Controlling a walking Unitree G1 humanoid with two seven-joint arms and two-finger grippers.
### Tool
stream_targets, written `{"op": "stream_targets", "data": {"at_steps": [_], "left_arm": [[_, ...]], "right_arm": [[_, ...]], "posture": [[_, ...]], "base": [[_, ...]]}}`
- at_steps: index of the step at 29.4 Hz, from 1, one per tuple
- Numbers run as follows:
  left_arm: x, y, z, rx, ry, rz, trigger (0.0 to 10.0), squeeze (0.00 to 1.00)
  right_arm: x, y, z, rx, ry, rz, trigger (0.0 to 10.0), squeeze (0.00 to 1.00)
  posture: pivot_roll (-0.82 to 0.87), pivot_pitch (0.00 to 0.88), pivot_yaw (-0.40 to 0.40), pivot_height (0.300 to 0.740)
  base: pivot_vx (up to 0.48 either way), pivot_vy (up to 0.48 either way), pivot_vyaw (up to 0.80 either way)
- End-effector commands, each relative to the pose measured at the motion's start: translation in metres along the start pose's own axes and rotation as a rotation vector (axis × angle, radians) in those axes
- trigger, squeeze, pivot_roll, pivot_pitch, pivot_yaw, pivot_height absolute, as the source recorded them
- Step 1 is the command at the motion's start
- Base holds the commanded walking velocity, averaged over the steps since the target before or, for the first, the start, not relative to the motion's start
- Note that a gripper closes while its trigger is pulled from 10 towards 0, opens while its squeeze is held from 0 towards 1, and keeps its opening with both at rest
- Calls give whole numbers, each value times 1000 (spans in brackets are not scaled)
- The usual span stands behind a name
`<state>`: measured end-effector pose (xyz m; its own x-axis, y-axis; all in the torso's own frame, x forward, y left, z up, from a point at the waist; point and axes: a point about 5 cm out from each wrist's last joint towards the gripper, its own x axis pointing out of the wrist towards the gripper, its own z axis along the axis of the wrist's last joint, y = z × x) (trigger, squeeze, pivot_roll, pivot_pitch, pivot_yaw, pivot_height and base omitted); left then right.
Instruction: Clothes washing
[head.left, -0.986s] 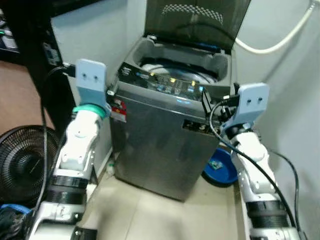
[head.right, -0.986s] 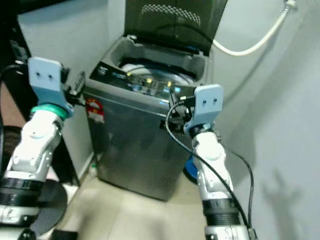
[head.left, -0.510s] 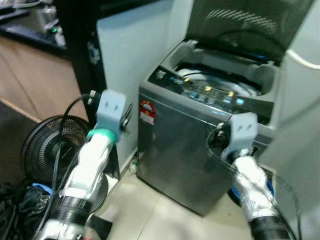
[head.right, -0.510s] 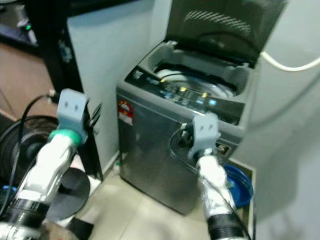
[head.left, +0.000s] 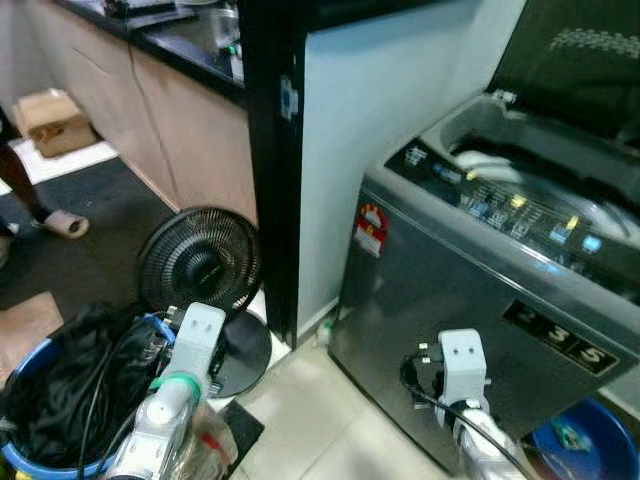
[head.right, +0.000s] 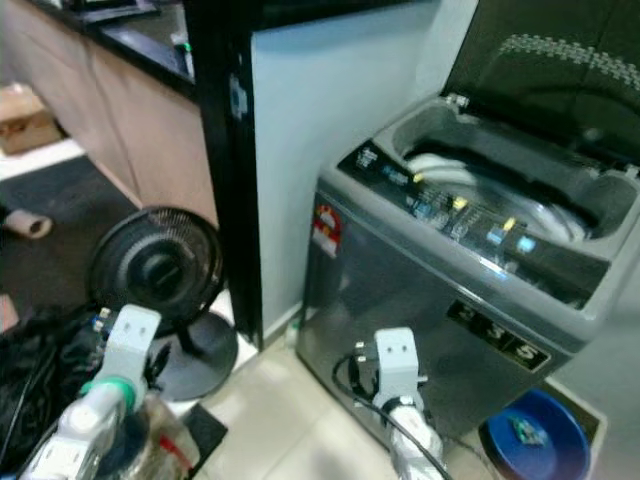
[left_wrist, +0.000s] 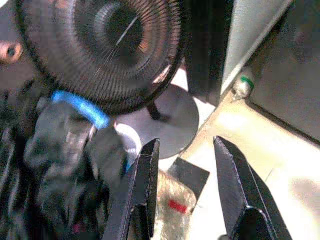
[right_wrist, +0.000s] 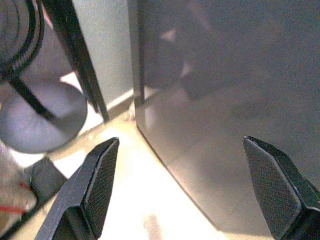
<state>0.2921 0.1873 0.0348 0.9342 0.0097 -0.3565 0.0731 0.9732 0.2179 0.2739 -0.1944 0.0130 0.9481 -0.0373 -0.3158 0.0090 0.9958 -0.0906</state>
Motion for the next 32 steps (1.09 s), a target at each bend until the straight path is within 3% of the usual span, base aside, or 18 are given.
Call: {"op": "stream_targets", "data": {"at_steps": [1, 4, 7, 13, 32], "left_arm": [[-1, 5, 0, 1, -6, 18, 10000, 0], [0, 5, 10, 5, -46, 24, 10000, 0], [4, 5, 31, 17, -135, 33, 10000, 0], [7, 9, 45, 6, -197, 54, 10000, 0], [7, 6, 60, -21, -271, 63, 10000, 0]], "right_arm": [[0, 3, 1, 14, -18, 15, 10000, 0], [1, 5, 7, -7, -50, 39, 10000, 0], [5, 14, 21, -97, -133, 106, 10000, 0], [7, 25, 32, -216, -209, 191, 10000, 0], [8, 25, 33, -225, -230, 211, 10000, 0]], "posture": [[72, 0, -9, 740], [77, 0, -10, 740], [78, 0, -10, 740], [79, 0, -12, 740], [77, 0, -16, 740]], "base": [[0, 0, 788], [0, 0, 788], [0, 0, 790], [0, 0, 794], [0, 0, 791]]}}
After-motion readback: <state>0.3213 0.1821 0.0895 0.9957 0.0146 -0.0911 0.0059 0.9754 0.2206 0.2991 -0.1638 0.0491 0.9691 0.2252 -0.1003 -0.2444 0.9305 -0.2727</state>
